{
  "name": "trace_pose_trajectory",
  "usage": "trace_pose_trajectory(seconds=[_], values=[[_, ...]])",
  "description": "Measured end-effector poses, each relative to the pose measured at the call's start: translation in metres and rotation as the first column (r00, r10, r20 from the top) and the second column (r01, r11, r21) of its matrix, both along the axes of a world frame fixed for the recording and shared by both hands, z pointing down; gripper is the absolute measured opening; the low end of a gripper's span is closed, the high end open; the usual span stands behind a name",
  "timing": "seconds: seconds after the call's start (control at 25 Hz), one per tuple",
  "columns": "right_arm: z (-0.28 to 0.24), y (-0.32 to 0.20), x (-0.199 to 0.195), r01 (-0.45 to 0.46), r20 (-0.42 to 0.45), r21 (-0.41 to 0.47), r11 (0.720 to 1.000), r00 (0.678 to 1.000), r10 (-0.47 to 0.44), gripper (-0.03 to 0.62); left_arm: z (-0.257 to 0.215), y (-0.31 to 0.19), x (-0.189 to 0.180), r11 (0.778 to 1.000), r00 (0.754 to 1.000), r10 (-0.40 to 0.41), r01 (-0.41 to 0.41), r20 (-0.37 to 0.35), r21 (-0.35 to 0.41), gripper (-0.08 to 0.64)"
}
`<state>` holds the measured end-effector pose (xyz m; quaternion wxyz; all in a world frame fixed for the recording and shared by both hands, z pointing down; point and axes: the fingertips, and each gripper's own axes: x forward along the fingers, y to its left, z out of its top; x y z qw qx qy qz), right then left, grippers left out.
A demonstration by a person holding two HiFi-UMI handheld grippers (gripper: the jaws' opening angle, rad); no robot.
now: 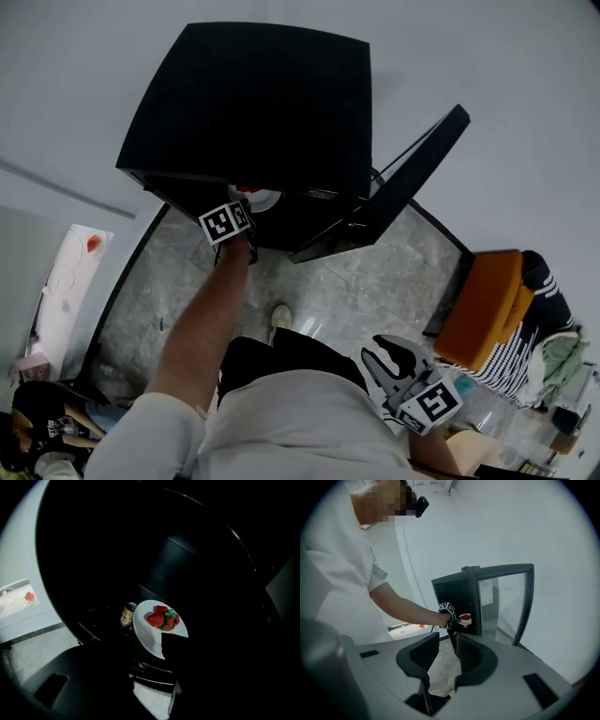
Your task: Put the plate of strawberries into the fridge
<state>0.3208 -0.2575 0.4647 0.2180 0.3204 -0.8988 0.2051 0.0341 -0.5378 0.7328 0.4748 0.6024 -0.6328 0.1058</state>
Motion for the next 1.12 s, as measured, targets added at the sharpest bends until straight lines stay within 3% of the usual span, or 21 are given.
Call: trace_pose_trajectory(seconds=[0.16,0.4,0.6,0.76,1.12], values=[[-0.003,-0.002,-0.017,0.025,0.009,0.023,0.999,1.0,-0.025,0.124,-0.017,0.017,0.001,0.998,0.998,0.063,-0.062,-0.016,0.03,0.171],[-0.014,0.0,-0.058,0.084,0.046,0.061,0.995,0.995,-0.087,0.124,-0.063,0.064,0.004,0.986,0.981,0.149,-0.137,-0.126,0.1,0.17],[-0.023,0.006,-0.097,0.111,0.072,0.1,0.989,0.99,-0.119,0.124,-0.118,0.118,0.009,0.953,0.927,0.272,-0.224,-0.257,0.202,0.17],[-0.029,0.017,-0.134,0.141,0.079,0.126,0.982,0.985,-0.152,0.124,-0.164,0.174,0.0,0.908,0.868,0.392,-0.313,-0.304,0.279,0.163],[-0.037,0.068,-0.203,0.184,0.082,0.121,0.976,0.978,-0.194,0.066,-0.234,0.312,-0.029,0.774,0.746,0.614,-0.504,-0.257,0.384,0.016]])
